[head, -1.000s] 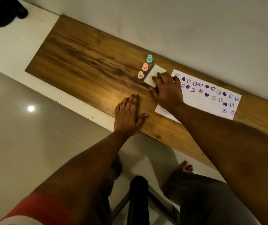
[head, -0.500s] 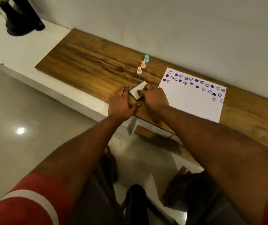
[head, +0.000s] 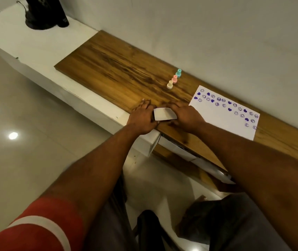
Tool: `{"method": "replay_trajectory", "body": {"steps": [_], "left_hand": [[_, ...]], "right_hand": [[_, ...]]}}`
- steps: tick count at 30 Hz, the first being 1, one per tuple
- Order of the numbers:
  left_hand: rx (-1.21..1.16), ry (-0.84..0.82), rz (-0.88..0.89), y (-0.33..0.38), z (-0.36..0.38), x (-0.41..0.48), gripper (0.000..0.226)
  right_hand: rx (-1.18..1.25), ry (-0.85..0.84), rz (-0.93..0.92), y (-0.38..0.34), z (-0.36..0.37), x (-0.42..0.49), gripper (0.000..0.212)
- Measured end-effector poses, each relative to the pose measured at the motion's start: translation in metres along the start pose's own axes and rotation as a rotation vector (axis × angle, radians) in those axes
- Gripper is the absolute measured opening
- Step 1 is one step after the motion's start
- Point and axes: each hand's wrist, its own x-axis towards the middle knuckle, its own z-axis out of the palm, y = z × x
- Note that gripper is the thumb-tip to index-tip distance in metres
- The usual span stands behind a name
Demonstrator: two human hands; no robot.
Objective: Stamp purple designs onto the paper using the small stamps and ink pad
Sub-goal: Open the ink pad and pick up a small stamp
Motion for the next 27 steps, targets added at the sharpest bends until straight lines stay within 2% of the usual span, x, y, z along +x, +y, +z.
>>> {"method": "replay_trajectory", "body": {"steps": [6, 10, 18, 23, 27], "left_hand": [[0.048, -0.073, 0.011, -0.003, -0.008, 0.003, 0.080], [0.039, -0.066, -0.005, -0.002, -0.007, 0.004, 0.080], [0.034, -0.052, -0.002, -0.004, -0.006, 0.005, 0.088], [0.039, -0.056, -0.023, -0.002, -0.007, 0.008, 0.100], [0.056, -0.068, -0.035, -0.004, -0.007, 0.010, 0.105]], "right_hand": [[0.025, -0.022, -0.058, 0.018, 0.006, 0.005, 0.069], [0.072, -0.102, -0.078, 0.024, 0.002, 0.010, 0.069], [0.260, -0.259, -0.136, 0.032, -0.021, 0.024, 0.043], [0.399, -0.194, -0.029, 0.036, -0.024, 0.035, 0.036], [0.445, -0.117, -0.015, 0.036, -0.021, 0.047, 0.025]]}}
